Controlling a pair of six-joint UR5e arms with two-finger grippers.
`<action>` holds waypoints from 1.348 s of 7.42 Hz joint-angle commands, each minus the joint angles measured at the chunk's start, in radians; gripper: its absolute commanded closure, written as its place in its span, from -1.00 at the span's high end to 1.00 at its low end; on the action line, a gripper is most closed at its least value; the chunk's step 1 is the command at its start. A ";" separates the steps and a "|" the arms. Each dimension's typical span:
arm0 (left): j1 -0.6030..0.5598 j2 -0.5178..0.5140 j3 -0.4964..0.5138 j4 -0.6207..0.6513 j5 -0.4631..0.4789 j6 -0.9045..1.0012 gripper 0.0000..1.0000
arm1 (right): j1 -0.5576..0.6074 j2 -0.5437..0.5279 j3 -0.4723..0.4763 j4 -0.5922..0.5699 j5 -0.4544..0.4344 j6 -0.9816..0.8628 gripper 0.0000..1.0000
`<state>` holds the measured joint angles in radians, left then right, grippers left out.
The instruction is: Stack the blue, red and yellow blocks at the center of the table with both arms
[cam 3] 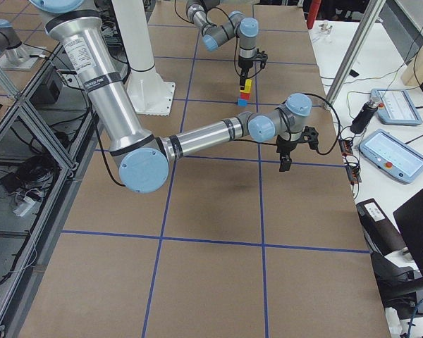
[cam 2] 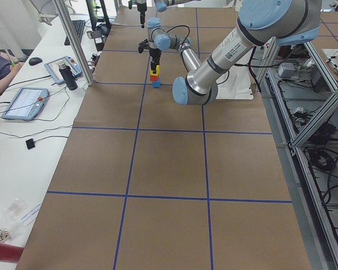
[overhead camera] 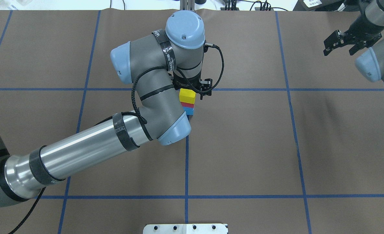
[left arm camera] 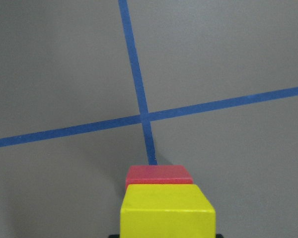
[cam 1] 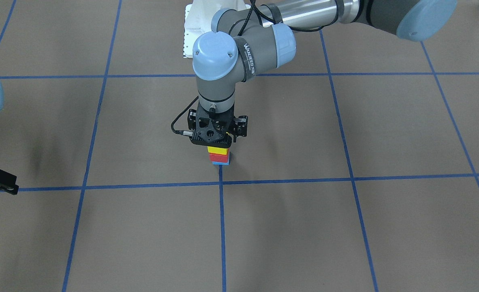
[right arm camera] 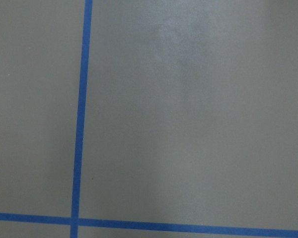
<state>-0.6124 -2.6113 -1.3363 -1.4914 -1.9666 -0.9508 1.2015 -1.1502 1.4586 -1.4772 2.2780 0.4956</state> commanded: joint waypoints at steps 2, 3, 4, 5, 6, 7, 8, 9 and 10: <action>-0.048 0.001 -0.044 0.017 -0.006 0.004 1.00 | 0.009 0.001 0.002 0.000 0.005 -0.002 0.99; -0.103 0.001 -0.100 0.089 -0.036 0.013 1.00 | 0.009 0.001 0.003 0.002 0.000 -0.002 0.99; -0.163 0.040 -0.213 0.144 -0.052 0.021 1.00 | 0.015 0.000 0.003 0.000 -0.002 -0.003 0.99; -0.246 0.174 -0.348 0.148 -0.111 0.109 1.00 | 0.026 0.000 0.002 0.000 0.000 -0.005 0.99; -0.333 0.371 -0.494 0.149 -0.168 0.289 1.00 | 0.029 -0.002 0.009 0.000 -0.011 -0.002 0.99; -0.404 0.565 -0.614 0.137 -0.179 0.357 1.00 | 0.020 0.000 0.005 0.000 -0.049 0.003 0.99; -0.518 0.639 -0.615 0.135 -0.182 0.404 1.00 | 0.026 -0.022 0.017 0.002 -0.064 -0.003 0.99; -0.627 0.727 -0.577 0.145 -0.189 0.628 1.00 | 0.026 -0.055 0.008 0.003 -0.108 0.000 0.99; -0.697 0.790 -0.507 0.135 -0.205 0.808 1.00 | 0.056 -0.065 0.014 0.021 -0.135 -0.003 0.99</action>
<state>-1.1996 -1.9207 -1.9022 -1.3514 -2.1550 -0.3689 1.2331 -1.1931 1.4694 -1.4711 2.1830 0.4944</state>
